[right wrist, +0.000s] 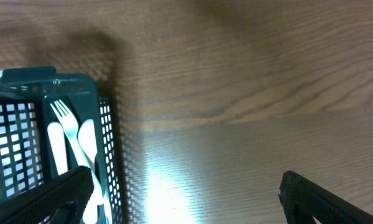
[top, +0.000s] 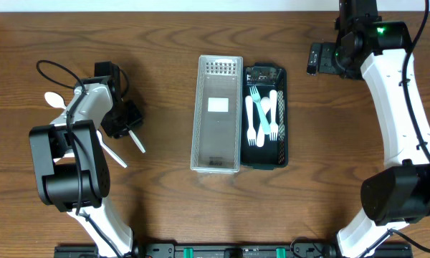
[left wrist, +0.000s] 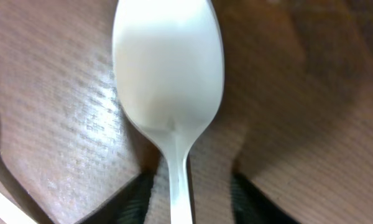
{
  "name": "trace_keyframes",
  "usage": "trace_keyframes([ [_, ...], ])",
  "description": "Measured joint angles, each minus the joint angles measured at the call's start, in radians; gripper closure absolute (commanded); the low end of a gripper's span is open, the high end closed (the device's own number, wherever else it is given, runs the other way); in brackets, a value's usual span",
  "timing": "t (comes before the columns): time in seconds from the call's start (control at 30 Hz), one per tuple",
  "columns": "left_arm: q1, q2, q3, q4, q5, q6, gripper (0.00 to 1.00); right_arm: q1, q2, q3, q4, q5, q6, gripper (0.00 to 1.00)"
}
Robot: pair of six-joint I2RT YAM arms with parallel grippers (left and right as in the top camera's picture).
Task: Pack container
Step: 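Lower left gripper and grasp a white spoon by its handle, then carry the spoon right and lower it into the white basket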
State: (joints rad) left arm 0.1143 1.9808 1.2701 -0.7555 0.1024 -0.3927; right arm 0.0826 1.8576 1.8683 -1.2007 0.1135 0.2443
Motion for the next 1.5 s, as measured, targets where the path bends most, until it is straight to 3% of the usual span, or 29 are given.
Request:
trace_keyframes([
  [0.13, 0.000, 0.000, 0.000, -0.006, 0.000, 0.001, 0.69, 0.000, 0.000, 0.000, 0.000, 0.000, 0.000, 0.01],
  [0.27, 0.000, 0.000, 0.000, -0.005, 0.001, -0.002, 0.78, 0.000, 0.000, 0.000, 0.000, 0.000, 0.000, 0.01],
  [0.57, 0.000, 0.000, 0.000, -0.003, 0.003, -0.001, 0.87, -0.035, 0.000, 0.000, -0.002, 0.000, -0.001, 0.01],
  [0.9, 0.000, 0.000, -0.001, -0.002, 0.005, 0.000, 0.94, -0.058, 0.000, 0.000, -0.004, 0.000, -0.001, 0.01],
  [1.17, -0.009, -0.011, 0.010, -0.066, 0.007, 0.000, 0.94, -0.067, 0.000, 0.000, -0.004, 0.000, -0.001, 0.01],
  [1.33, -0.071, -0.113, 0.093, -0.156, 0.007, 0.000, 0.94, -0.086, 0.000, 0.000, -0.004, -0.001, -0.001, 0.01],
  [1.5, -0.219, -0.279, 0.192, -0.184, 0.007, 0.000, 0.94, -0.108, 0.000, 0.000, 0.000, -0.009, -0.001, 0.01],
])
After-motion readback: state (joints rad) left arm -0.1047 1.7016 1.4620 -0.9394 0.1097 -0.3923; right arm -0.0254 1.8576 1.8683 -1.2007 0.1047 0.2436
